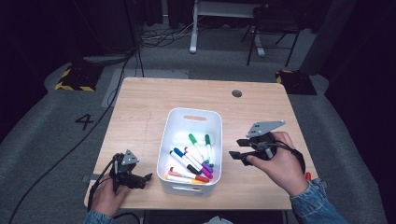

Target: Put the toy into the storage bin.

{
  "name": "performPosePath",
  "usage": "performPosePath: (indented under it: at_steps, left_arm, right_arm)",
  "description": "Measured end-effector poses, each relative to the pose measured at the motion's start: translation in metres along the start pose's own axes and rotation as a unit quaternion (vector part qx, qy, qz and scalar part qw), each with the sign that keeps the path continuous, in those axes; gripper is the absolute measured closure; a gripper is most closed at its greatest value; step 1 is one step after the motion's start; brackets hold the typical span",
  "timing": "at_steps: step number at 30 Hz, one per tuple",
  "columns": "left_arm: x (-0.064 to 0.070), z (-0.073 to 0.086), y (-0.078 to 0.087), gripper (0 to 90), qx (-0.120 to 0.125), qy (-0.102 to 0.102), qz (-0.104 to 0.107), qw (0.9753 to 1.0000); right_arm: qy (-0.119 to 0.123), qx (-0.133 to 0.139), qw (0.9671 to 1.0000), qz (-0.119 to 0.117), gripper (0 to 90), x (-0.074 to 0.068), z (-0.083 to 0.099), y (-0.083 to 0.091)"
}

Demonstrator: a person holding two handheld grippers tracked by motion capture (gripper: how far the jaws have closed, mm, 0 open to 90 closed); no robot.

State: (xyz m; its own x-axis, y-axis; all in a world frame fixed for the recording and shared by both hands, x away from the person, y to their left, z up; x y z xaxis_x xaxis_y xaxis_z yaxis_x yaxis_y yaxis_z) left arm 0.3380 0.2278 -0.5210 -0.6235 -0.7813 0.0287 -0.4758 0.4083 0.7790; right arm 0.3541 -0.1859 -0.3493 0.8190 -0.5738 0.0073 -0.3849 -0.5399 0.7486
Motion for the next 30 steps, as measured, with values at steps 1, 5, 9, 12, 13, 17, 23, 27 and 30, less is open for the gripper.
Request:
performPosePath:
  at_steps: [1,5,9,12,13,17,23,27,30]
  left_arm:
    - [0.000,0.000,0.000,0.0,0.001,-0.001,0.000,1.0000]
    - [-0.001,-0.002,-0.001,0.0,0.000,-0.004,-0.001,1.0000]
    - [0.000,-0.002,-0.001,0.0,0.000,0.001,0.001,1.0000]
    - [-0.001,-0.002,-0.001,0.0,0.001,-0.001,-0.004,1.0000]
    - [-0.001,-0.002,-0.001,0.0,0.001,0.000,-0.004,1.0000]
    - [-0.001,-0.002,-0.001,0.0,0.001,-0.001,-0.004,1.0000]
    - [-0.001,-0.002,-0.001,0.0,0.001,-0.001,-0.004,1.0000]
    - [-0.001,-0.002,-0.001,0.0,0.001,-0.001,-0.004,1.0000]
    - [-0.001,-0.002,-0.001,0.0,0.001,-0.001,-0.004,1.0000]
  right_arm:
    - [-0.011,0.002,0.9999,0.005,48.1,0.003,0.003,0.003]
    - [-0.027,0.006,0.9994,0.022,47.3,0.016,0.018,0.014]
    - [-0.049,0.006,0.9980,0.038,47.2,0.026,0.034,0.025]
    - [-0.064,0.005,0.9968,0.047,47.2,0.034,0.047,0.032]
    - [-0.065,0.005,0.9965,0.051,47.1,0.037,0.051,0.034]
    - [-0.080,0.002,0.9947,0.064,46.8,0.046,0.067,0.040]
    - [-0.109,-0.006,0.9907,0.080,46.0,0.058,0.091,0.048]
    - [-0.124,-0.011,0.9878,0.094,46.0,0.067,0.106,0.052]
    - [-0.132,-0.015,0.9856,0.105,46.0,0.074,0.120,0.056]
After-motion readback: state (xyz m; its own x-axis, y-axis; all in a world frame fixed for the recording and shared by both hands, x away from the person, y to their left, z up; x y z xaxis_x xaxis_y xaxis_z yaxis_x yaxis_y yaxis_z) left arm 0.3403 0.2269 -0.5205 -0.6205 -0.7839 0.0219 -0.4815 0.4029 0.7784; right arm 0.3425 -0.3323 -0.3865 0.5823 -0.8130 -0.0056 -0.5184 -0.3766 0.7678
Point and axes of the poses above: each handheld gripper's, and its own axes: y roughly backward along the jaws, z roughly out of its underside, x roughly to its right, the point moved 2 cm from there along -y, roughly forward along the jaws, and after that the axes turned 2 degrees about -x, right-handed, at the moved point
